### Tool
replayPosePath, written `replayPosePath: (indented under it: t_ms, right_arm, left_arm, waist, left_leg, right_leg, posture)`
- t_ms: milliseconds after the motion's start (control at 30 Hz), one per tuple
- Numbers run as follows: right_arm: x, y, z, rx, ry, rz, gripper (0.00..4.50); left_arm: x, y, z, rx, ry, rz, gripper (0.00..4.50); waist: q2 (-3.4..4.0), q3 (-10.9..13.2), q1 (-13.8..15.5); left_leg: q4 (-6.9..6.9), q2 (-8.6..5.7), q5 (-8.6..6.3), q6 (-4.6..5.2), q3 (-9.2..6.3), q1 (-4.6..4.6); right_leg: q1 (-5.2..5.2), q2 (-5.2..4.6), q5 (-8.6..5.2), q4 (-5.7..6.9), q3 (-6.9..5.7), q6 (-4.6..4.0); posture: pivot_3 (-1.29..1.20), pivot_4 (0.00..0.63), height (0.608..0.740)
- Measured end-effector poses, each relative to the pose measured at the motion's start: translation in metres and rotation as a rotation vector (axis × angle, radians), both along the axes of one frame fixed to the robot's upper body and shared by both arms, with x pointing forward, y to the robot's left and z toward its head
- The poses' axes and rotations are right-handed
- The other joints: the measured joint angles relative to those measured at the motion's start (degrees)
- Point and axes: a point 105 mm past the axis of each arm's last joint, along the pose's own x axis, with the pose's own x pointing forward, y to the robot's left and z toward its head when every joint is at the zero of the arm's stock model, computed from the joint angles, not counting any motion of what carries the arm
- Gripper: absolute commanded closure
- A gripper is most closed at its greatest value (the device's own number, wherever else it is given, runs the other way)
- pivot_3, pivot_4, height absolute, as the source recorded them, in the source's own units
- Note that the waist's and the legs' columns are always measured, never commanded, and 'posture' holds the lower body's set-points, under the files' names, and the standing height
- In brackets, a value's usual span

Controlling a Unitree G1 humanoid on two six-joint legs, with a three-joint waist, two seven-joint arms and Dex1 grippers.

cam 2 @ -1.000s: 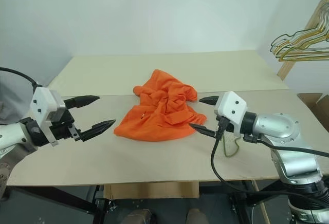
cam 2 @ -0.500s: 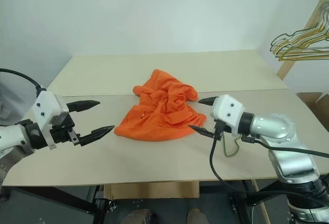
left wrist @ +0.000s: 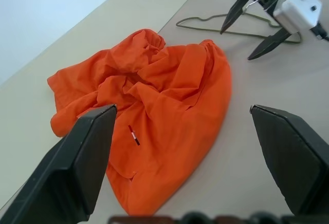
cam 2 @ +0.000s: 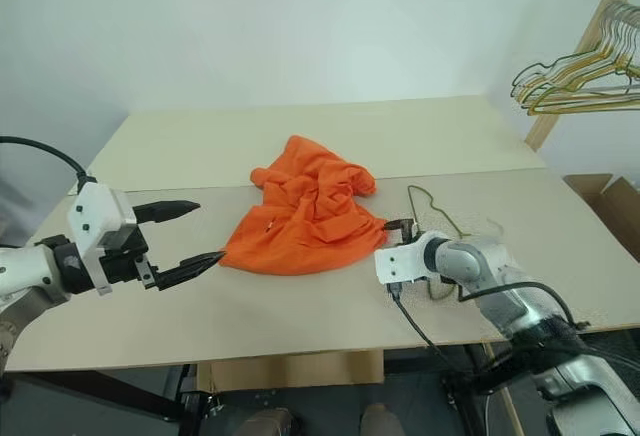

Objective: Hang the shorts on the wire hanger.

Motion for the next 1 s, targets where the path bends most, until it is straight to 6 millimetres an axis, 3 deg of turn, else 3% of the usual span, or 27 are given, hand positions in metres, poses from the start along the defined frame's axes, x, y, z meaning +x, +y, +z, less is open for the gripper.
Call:
replayPosePath:
  t_ms: [133,200,600,767,1000]
  right_arm:
    - [0.020,0.003,-0.005,-0.052,-0.083,0.011,0.01]
    - [0.026,0.005,-0.007,-0.067,-0.105,0.021,0.38]
    - [0.030,0.002,-0.026,-0.111,-0.058,0.058,4.40]
    - [0.024,0.010,-0.020,-0.078,-0.036,0.085,4.46]
    - [-0.011,0.004,0.005,-0.040,0.075,0.109,4.46]
  left_arm:
    - [0.000,0.000,0.000,-0.001,0.001,0.000,0.00]
    - [0.000,0.000,0.000,-0.005,0.001,0.001,0.00]
    - [0.000,0.000,-0.002,-0.015,0.002,0.007,0.00]
    - [0.001,0.001,-0.015,0.064,0.003,0.003,0.00]
    - [0.002,0.040,-0.080,0.485,0.063,-0.014,0.00]
  waist:
    - [-0.02,0.00,-0.62]
    - [-0.02,0.00,-0.76]
    - [-0.08,-0.03,-1.00]
    - [-0.07,-0.03,-1.25]
    - [-0.07,-0.03,-0.98]
  left_leg:
    - [0.00,0.04,0.00,-0.02,0.00,0.00]
    - [0.00,0.04,0.00,-0.03,-0.01,0.01]
    - [0.00,0.28,0.00,-0.10,0.00,0.06]
    - [0.00,0.34,-0.04,-0.16,0.03,0.06]
    - [-0.03,0.38,-0.08,-0.16,0.06,0.06]
  right_leg:
    - [0.00,0.06,0.04,-0.01,0.01,-0.05]
    - [0.00,0.06,0.05,0.00,0.03,-0.06]
    - [0.02,0.40,0.16,-0.01,0.12,-0.21]
    - [-0.01,0.47,0.16,-0.02,0.20,-0.22]
    - [0.01,0.50,0.17,-0.09,0.20,-0.22]
  posture:
    - [-0.03,0.022,0.740]
    - [-0.03,0.023,0.740]
    - [-0.04,0.024,0.740]
    - [-0.05,0.024,0.740]
    - [-0.08,0.017,0.740]
